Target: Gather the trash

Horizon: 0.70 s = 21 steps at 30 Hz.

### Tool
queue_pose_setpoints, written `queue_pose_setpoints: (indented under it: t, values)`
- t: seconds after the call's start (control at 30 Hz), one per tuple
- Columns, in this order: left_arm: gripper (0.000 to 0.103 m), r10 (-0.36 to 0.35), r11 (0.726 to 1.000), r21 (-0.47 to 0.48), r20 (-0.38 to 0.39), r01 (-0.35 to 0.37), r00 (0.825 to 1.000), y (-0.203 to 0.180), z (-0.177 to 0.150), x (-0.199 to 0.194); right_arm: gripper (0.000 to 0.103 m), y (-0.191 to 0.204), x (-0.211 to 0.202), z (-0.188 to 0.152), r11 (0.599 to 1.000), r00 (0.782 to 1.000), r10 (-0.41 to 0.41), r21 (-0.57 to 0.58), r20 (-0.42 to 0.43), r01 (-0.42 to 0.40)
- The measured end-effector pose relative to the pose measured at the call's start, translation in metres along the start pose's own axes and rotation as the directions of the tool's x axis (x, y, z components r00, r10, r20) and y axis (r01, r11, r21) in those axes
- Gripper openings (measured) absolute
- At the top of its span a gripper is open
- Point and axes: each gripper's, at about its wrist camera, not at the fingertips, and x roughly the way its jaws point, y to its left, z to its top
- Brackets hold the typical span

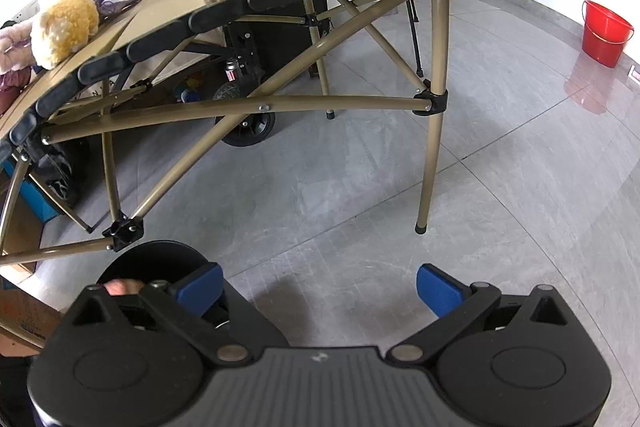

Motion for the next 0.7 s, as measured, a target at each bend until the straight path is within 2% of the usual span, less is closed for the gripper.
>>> queue_pose_setpoints:
  t: [0.4, 0.7]
  values:
    - [0.103, -0.01, 1.0, 0.003, 0.001, 0.01, 1.0, 0.004, 0.002, -0.002, 0.103, 0.001, -0.002, 0.0, 1.0, 1.0, 0.003, -0.001, 0.006, -0.003]
    - [0.103, -0.019, 1.0, 0.006, 0.055, 0.018, 0.998, 0.007, -0.002, -0.02, 0.103, 0.003, -0.009, 0.001, 1.0, 1.0, 0.022, -0.005, 0.022, -0.022]
